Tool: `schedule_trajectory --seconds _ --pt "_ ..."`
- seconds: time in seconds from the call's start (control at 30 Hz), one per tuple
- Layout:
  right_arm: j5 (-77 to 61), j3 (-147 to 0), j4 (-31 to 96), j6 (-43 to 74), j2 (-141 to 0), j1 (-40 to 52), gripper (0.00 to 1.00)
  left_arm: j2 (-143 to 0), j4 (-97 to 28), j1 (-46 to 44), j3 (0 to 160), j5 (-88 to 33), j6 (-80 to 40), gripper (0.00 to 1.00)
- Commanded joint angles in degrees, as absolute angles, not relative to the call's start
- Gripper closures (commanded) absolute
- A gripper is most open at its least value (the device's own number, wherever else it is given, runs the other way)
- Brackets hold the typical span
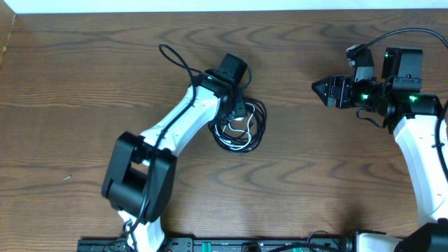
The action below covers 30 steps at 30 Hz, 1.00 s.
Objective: Untangle cables
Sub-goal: 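Lower the left gripper onto the cable bundle and grasp cables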
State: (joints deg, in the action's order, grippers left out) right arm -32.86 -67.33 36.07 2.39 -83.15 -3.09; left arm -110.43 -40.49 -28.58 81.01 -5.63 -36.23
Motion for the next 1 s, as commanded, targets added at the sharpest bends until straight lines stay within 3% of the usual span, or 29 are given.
schedule_trajectory --seconds 0.0,0.63,0.97 --pt "-31.9 -68.4 36.4 2.7 -83.4 -3.3 0.27 -113.5 -41.1 -28.7 80.7 -4.5 -37.3 0.45" --pt "-31.5 -68.4 36.7 2.7 -83.4 -3.3 0.26 -114.8 -41.0 -28.7 80.7 -5.1 -37.6 0.64" --pt "-31.5 -68.4 36.6 2.7 -83.4 -3.3 0.25 -115.4 -40.0 -28.7 80.7 -5.1 -38.2 0.67"
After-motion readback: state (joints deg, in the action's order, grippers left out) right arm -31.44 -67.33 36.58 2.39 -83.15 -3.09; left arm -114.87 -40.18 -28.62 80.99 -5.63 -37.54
